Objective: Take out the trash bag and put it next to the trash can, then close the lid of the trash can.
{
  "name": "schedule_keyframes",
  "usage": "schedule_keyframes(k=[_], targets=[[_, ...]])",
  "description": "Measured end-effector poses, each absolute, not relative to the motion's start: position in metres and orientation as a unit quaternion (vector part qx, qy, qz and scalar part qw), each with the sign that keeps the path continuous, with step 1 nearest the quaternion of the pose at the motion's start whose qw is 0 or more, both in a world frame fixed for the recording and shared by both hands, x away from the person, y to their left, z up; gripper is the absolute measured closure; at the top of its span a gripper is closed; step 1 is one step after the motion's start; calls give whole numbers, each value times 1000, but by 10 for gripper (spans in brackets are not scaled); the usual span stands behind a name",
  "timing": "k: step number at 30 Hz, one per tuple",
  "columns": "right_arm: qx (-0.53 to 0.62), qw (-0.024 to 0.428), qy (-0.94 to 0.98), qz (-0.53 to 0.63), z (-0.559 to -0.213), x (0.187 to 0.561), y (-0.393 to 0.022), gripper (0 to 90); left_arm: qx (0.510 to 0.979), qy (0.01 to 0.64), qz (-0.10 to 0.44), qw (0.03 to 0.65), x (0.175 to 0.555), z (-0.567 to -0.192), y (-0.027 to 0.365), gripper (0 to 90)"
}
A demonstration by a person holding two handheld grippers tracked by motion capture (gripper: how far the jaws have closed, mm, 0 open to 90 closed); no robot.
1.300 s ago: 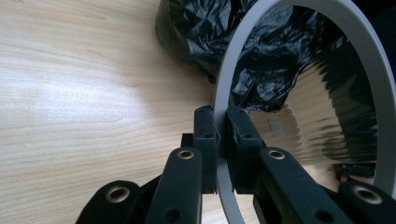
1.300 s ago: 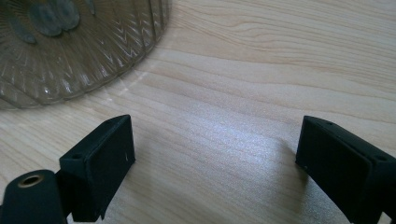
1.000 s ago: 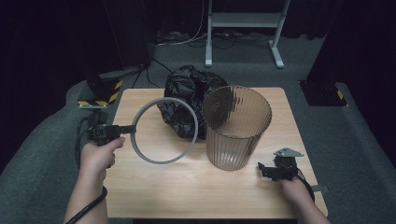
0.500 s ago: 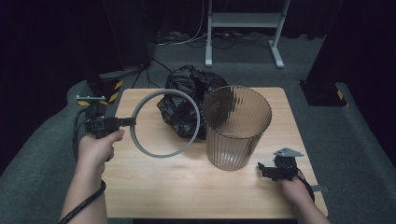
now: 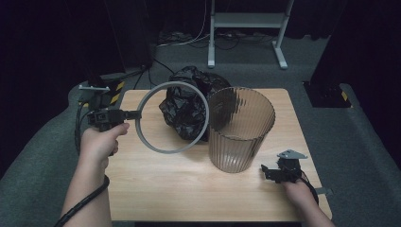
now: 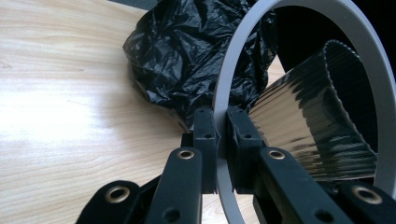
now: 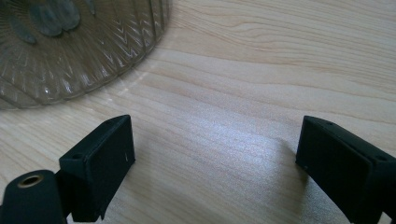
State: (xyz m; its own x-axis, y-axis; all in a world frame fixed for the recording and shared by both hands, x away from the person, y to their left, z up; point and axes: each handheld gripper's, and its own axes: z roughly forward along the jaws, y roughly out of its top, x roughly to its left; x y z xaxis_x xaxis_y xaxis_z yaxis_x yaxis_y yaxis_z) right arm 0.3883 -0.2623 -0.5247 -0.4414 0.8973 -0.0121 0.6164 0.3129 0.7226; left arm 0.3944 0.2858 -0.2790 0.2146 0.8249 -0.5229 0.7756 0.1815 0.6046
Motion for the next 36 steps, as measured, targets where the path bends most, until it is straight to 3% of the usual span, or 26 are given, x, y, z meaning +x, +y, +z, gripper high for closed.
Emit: schedule_keyframes(k=[36], targets=[[483,213,782,331,-525,389,-262,110,677,584,5,447,425,-252,214,835]])
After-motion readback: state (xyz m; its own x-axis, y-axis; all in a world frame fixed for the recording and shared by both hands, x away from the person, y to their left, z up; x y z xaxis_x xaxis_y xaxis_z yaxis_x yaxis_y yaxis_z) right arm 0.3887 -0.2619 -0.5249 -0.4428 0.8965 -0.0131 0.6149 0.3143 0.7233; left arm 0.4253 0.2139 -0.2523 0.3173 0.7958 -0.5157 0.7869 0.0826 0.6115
